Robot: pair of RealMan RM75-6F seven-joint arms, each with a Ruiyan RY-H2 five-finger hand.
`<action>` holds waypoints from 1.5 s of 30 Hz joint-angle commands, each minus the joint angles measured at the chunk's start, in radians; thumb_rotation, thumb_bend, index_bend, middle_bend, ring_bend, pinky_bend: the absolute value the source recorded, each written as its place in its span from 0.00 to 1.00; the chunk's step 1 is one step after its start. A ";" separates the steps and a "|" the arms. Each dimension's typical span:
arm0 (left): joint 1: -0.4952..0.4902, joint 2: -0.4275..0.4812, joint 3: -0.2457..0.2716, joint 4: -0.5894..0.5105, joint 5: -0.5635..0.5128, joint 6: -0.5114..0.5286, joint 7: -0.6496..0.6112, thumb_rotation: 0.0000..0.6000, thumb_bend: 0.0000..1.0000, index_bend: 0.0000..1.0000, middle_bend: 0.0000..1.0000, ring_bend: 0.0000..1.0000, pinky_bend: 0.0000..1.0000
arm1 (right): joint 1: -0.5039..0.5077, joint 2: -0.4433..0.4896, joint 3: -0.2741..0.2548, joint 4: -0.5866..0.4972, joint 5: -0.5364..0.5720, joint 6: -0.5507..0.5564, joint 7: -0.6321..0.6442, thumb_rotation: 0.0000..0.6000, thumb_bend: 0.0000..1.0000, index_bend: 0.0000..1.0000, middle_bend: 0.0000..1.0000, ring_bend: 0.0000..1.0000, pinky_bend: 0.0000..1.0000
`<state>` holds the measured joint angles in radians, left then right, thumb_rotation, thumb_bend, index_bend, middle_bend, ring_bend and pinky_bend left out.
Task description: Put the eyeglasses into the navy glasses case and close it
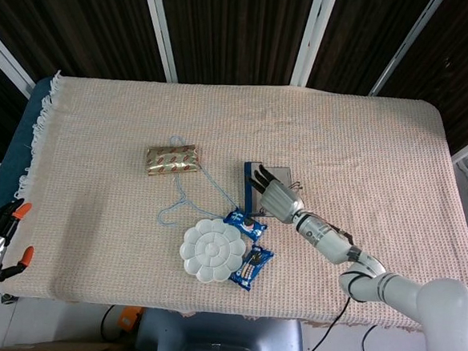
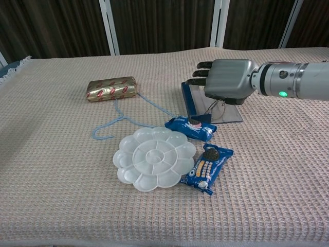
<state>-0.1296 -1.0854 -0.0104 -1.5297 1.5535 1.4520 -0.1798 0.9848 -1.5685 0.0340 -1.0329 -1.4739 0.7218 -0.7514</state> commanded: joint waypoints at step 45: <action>-0.014 -0.005 0.009 -0.004 0.012 -0.017 0.017 1.00 0.43 0.00 0.00 0.00 0.15 | -0.079 -0.159 0.035 0.305 0.006 0.184 0.304 1.00 0.10 0.26 0.07 0.00 0.09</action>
<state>-0.1438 -1.0900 -0.0016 -1.5334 1.5657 1.4354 -0.1628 0.9092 -1.7119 0.0717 -0.7475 -1.4589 0.8960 -0.4678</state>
